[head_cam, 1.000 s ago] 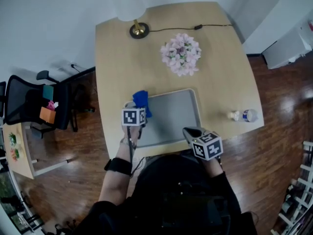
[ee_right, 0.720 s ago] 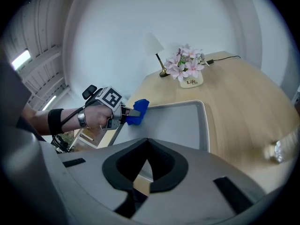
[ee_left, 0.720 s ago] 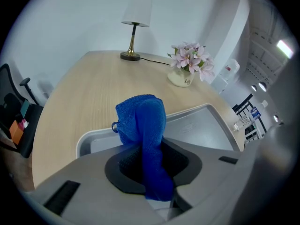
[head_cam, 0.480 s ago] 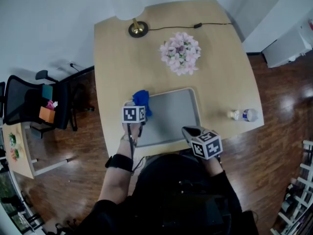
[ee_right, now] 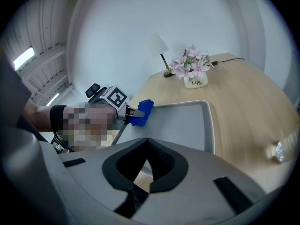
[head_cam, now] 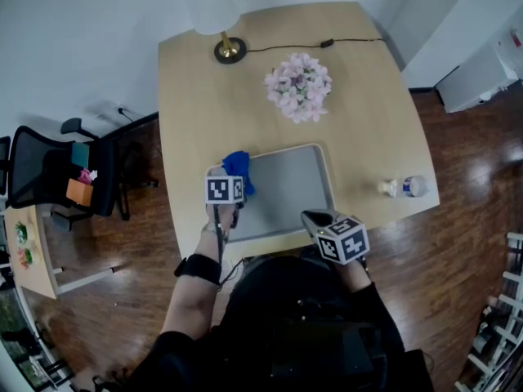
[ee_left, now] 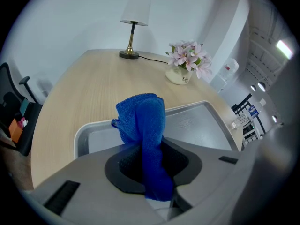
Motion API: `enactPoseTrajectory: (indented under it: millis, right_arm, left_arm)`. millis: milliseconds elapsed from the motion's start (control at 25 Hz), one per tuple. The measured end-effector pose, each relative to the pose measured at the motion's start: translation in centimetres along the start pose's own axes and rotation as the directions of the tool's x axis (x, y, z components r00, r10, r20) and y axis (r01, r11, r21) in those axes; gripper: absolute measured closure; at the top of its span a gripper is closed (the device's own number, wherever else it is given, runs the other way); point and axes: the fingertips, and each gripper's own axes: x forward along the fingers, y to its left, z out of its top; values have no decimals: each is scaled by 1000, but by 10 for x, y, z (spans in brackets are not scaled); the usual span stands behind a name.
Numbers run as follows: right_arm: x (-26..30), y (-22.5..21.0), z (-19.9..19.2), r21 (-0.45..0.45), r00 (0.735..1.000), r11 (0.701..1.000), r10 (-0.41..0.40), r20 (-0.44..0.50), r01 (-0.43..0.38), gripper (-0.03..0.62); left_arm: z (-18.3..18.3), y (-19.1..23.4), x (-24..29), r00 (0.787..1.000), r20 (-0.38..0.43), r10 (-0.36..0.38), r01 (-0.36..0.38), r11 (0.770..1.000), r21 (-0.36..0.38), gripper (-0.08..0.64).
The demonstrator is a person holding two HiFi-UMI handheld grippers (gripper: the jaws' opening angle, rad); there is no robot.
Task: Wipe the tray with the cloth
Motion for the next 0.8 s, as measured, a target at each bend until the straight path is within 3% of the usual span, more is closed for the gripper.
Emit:
enactPoseTrajectory:
  millis: [160,800]
  right_arm:
    - [-2,2,-5,-4,1000,1000,4,4,-4,594]
    - [4,10,-10,-29,999,998,47,-12,-47,594]
  left_arm:
    - [-16,-11,-6,1000,-6,-22,22,999,-24,465]
    - [-120,-77,-39,992,-64,-108,108,994,-4,466]
